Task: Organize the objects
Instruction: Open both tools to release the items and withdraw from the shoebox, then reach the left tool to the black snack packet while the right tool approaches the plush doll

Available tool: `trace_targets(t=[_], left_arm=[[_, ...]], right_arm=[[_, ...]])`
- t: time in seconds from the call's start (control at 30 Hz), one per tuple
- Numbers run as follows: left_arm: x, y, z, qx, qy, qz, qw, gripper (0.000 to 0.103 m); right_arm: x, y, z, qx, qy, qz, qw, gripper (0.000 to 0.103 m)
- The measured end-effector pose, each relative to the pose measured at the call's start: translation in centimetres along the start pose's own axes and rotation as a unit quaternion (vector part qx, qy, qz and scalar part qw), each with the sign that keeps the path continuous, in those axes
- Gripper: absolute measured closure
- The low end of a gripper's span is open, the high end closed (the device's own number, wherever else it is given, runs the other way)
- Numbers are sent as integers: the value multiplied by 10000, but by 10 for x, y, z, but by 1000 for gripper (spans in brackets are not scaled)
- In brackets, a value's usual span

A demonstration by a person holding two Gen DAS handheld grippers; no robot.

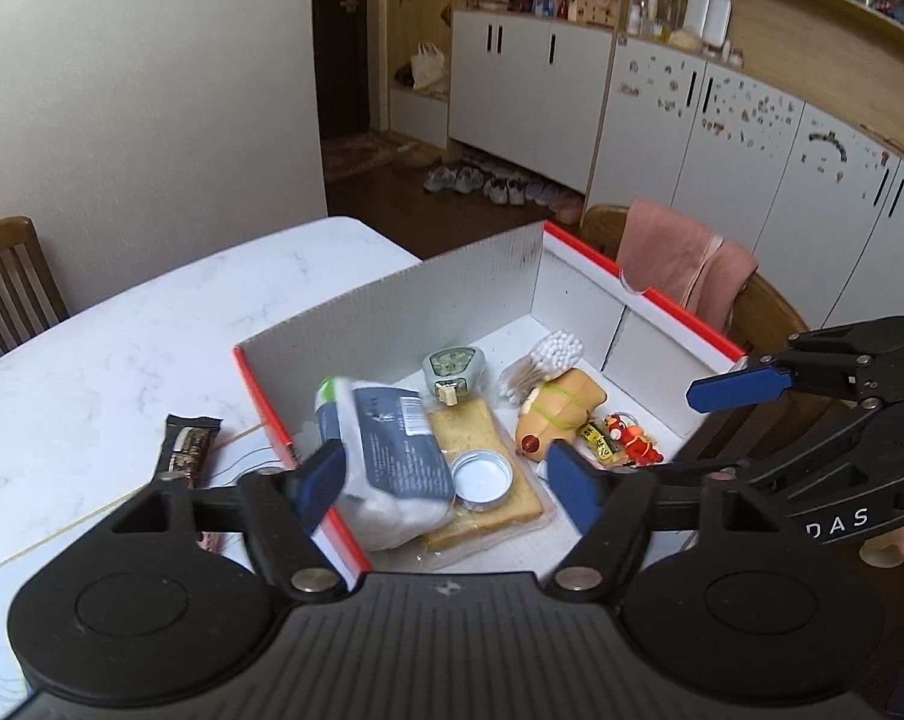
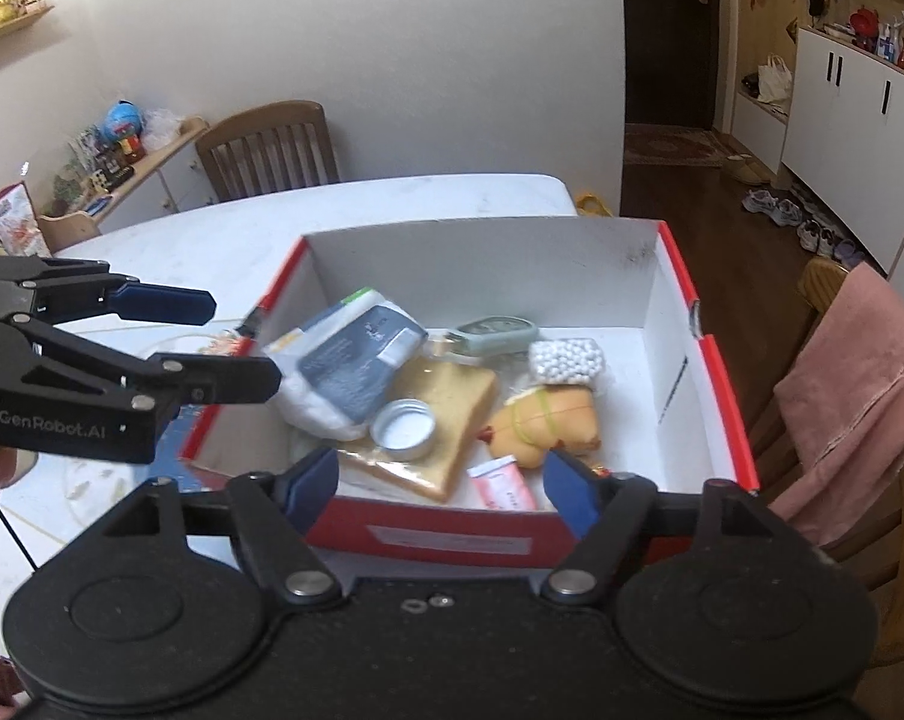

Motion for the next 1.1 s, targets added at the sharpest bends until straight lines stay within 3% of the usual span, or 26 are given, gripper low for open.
trace_targets(t=[0.4,0.57,0.73,1.1], left_arm=[[-38,-30,-59,-551,-22,146,9984,20],[-43,-42,-93,-646,127,130,9977,19],[-44,-49,-124,-882,14,136,9960,2],[-23,-52,-183,-942,66,146,9954,1]], right_arm=[[-2,3,-58,-53,96,157,9998,12],[10,5,-95,-196,214,155,9995,11],[29,8,-129,-332,258,80,9991,11],[76,14,-178,-336,204,-95,9992,11]])
Point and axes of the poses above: each gripper's, at about its wrist camera, not at the fingertips, and x roughly the way its jaws point, z to its right, y to its top, the point moved 7 cm from there along x, roughly the way its jaws point, and after that the axes turned 10 degrees about y, right-handed, at the moved point
